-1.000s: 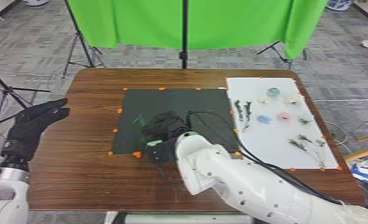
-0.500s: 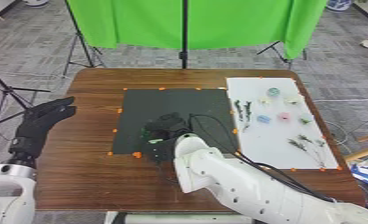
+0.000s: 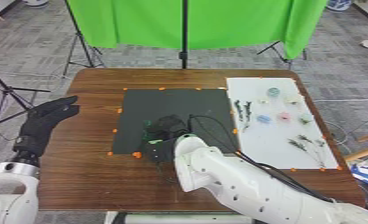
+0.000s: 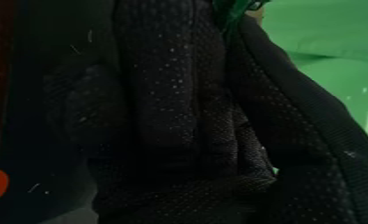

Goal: Arrange flowers

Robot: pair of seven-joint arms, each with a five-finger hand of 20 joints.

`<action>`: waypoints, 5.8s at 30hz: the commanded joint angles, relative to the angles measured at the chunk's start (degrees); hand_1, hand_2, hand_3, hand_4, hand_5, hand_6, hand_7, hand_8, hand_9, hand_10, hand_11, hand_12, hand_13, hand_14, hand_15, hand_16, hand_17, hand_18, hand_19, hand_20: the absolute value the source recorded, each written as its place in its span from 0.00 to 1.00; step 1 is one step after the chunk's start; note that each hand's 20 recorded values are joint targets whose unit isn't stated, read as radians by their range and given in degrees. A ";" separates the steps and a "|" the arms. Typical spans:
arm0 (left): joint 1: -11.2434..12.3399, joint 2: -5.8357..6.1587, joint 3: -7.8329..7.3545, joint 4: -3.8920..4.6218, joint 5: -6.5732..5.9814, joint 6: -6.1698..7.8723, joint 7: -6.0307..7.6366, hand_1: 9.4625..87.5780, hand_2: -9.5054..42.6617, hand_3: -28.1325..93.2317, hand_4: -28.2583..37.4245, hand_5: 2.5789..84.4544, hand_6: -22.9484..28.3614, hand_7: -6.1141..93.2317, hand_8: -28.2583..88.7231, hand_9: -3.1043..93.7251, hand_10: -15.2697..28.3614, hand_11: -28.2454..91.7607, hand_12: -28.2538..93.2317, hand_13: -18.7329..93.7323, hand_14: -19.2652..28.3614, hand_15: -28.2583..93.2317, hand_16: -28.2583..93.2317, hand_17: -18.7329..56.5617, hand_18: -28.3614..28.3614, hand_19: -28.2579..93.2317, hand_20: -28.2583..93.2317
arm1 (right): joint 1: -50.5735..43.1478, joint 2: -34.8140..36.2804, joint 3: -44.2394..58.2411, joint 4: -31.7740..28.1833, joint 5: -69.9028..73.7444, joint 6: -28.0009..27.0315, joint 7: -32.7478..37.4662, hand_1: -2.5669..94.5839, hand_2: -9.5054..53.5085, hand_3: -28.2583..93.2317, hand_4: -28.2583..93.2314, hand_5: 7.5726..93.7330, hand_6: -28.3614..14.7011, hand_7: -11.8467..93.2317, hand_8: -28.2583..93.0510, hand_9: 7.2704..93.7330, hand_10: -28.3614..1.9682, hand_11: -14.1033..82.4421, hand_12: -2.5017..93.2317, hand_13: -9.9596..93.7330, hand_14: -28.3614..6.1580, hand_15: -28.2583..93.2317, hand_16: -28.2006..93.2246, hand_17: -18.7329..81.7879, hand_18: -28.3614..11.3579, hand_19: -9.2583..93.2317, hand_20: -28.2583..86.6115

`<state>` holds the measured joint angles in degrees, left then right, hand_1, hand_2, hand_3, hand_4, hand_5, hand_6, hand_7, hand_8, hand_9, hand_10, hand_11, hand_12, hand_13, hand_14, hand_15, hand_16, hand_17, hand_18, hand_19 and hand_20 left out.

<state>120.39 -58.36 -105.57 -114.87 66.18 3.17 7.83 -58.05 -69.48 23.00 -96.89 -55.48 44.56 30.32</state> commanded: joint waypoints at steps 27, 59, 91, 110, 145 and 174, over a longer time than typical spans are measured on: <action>1.04 -1.43 -0.80 0.00 0.30 -0.75 0.09 0.30 0.13 0.74 0.15 0.57 0.55 0.17 0.19 0.54 0.69 0.38 0.31 0.51 0.78 0.36 0.20 0.35 0.76 0.38 0.37 | 0.89 5.95 -2.35 -3.38 -13.47 -26.50 -23.97 0.31 0.18 0.80 0.13 0.60 0.56 0.39 0.17 0.70 0.46 0.29 0.20 0.99 0.68 0.56 0.45 0.83 0.50 0.91 0.53; 1.09 -2.12 -1.08 0.07 0.10 -1.17 0.48 0.29 0.13 0.74 0.15 0.57 0.55 0.17 0.19 0.54 0.69 0.38 0.31 0.52 0.78 0.36 0.21 0.34 0.76 0.38 0.37 | -1.70 6.28 3.03 -3.36 -33.18 -57.01 -14.65 0.17 0.48 0.73 0.09 0.50 0.47 0.18 0.18 0.48 0.47 0.20 0.09 1.00 0.70 0.77 0.42 0.87 0.29 1.00 0.78; 1.01 -2.37 -0.78 0.11 0.26 -2.06 0.63 0.29 0.13 0.74 0.15 0.57 0.55 0.17 0.19 0.54 0.69 0.38 0.31 0.51 0.78 0.36 0.21 0.34 0.76 0.38 0.37 | -4.88 10.25 10.96 -10.63 -27.57 -52.03 -15.82 0.18 0.40 0.73 0.10 0.52 0.47 0.19 0.18 0.54 0.41 0.21 0.09 1.00 0.72 0.78 0.40 0.89 0.31 1.00 0.77; 8.20 -0.75 -6.78 0.25 -12.03 9.89 6.93 0.28 0.28 0.77 0.09 0.49 0.54 0.16 0.18 0.48 0.68 0.37 0.30 0.48 0.74 0.34 0.21 0.42 0.78 0.43 0.40 | -43.86 31.65 58.04 -25.18 -62.73 -27.78 -1.12 0.29 0.01 0.77 0.12 0.59 0.54 0.24 0.18 0.68 0.42 0.27 0.21 0.95 0.67 0.72 0.43 0.79 0.31 1.00 0.70; 10.70 -2.40 -7.34 0.15 -5.39 3.88 0.78 0.24 0.38 0.78 0.02 0.57 0.56 0.17 0.19 0.56 0.71 0.38 0.31 0.54 0.80 0.38 0.19 0.40 0.78 0.43 0.38 | -59.72 31.35 61.67 -14.24 -75.65 -32.97 11.87 0.50 0.00 0.72 0.05 0.75 0.57 0.30 0.24 0.86 0.50 0.45 0.29 0.98 0.75 0.73 0.46 0.84 0.38 1.00 0.72; 12.48 -2.35 -9.24 -1.69 -4.42 1.29 -1.41 0.24 0.29 0.77 0.06 0.57 0.56 0.16 0.19 0.54 0.70 0.38 0.31 0.53 0.79 0.38 0.20 0.39 0.77 0.41 0.38 | -26.58 30.31 34.77 -27.21 -73.20 -31.61 10.54 0.65 0.00 0.68 0.09 0.85 0.62 0.42 0.34 0.95 0.59 0.54 0.35 1.00 0.81 0.77 0.43 0.89 0.42 1.00 0.73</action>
<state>131.76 -60.47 -114.12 -116.11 61.19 5.55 7.79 -102.55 -35.03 72.97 -124.21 -130.27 14.39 42.67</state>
